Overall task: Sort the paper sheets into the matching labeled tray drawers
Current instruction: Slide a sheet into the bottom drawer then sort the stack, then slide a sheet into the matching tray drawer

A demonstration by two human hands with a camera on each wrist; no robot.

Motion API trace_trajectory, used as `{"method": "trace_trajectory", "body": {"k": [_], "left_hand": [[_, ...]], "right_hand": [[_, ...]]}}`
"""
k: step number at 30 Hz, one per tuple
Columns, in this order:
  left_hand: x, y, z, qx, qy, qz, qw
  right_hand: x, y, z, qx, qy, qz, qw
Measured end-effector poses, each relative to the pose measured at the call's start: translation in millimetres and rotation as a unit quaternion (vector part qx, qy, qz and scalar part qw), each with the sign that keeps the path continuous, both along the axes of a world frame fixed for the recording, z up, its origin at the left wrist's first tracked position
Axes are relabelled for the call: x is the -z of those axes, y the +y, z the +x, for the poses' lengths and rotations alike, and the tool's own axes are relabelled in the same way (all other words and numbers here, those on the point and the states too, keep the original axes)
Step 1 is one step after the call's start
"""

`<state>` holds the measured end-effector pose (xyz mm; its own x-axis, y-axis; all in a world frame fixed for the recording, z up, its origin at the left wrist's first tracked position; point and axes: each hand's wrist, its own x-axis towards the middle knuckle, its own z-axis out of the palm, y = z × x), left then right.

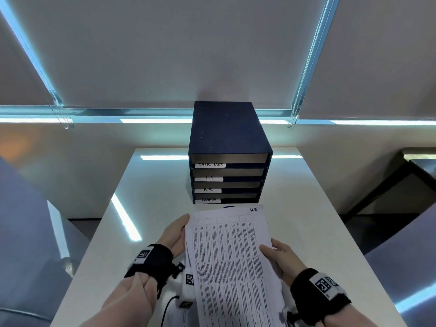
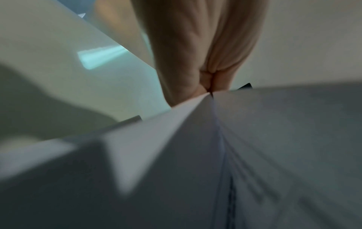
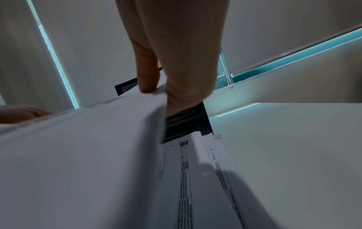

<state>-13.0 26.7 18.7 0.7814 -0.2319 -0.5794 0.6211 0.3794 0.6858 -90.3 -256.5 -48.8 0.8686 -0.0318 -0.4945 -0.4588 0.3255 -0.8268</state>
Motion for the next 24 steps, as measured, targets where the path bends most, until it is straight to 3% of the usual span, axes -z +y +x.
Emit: {"method": "trace_trajectory", "body": {"k": [3,9,13,16,19,22,24], "left_hand": [[1.4,-3.2,3.6,0.003,-0.012,0.035,0.999],[4.4,-9.6,23.8,-0.028,-0.029,0.073,0.996],[13.0,-20.2,22.2,0.058,-0.020,0.109,0.992],[22.7,-22.7,21.6,0.075,-0.013,0.115,0.990],[33.9,-24.9,27.8,0.080,-0.005,0.103,0.991],[40.8,-26.1,34.0,0.091,0.002,0.092,0.992],[45.3,-27.7,39.8,0.115,-0.001,0.118,0.986]], "right_hand": [[-18.3,6.3,-7.1,0.022,0.027,-0.003,0.999],[-1.9,5.8,-18.8,0.013,0.057,-0.037,0.998],[-19.5,-4.2,16.7,0.006,0.088,-0.031,0.996],[-42.6,-5.2,46.7,0.053,0.105,0.010,0.993],[-19.5,-11.6,92.7,0.009,0.112,-0.067,0.991],[11.2,-22.4,141.7,0.005,0.096,-0.088,0.992],[-20.7,-13.3,154.4,-0.007,0.084,-0.100,0.991]]}}
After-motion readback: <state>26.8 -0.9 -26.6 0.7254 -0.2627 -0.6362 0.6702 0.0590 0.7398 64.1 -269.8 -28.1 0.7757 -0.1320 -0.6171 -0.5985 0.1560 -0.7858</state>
